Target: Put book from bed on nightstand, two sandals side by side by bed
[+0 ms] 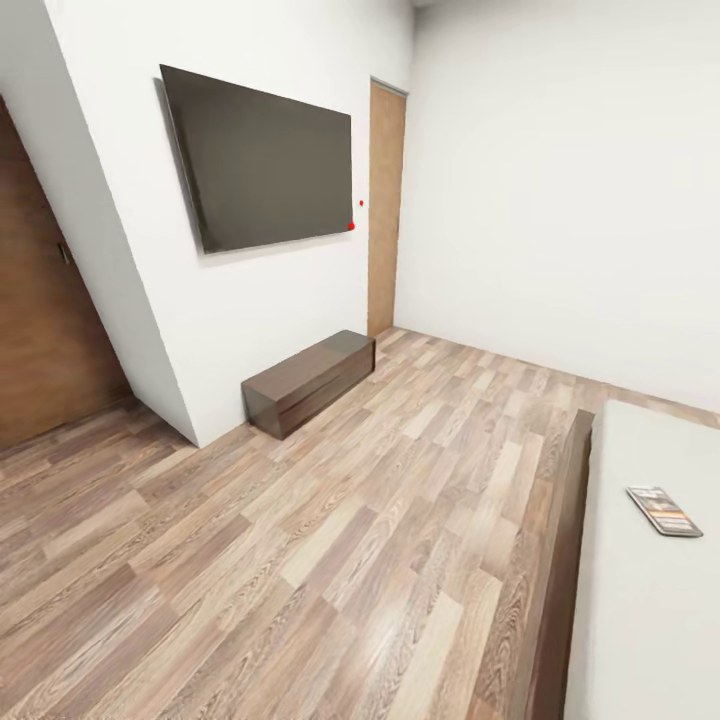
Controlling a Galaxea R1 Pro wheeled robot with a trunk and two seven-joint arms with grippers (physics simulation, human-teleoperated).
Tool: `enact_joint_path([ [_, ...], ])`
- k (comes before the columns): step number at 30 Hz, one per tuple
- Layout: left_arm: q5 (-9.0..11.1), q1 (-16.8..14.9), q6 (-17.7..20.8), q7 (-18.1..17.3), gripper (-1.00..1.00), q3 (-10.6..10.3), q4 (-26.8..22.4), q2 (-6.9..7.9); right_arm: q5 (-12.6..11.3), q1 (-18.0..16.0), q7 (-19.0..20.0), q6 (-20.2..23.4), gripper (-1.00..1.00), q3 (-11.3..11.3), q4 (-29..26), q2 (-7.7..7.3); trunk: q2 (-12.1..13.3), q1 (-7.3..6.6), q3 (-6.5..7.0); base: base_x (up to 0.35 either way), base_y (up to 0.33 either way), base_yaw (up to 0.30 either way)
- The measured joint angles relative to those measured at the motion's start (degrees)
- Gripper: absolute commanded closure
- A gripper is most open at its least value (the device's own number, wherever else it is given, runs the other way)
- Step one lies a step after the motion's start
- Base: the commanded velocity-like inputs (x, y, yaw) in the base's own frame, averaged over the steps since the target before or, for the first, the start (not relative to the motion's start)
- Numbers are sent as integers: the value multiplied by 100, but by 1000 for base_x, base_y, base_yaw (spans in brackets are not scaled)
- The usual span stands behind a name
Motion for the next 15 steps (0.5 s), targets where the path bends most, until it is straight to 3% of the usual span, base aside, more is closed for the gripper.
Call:
enact_joint_path([
  [15, 0, 0, 2, -16, -100, 0, 0, 0, 0, 0, 0, 0, -100, 0, 0, 0, 0, 0, 0, 0, 0, 236],
])
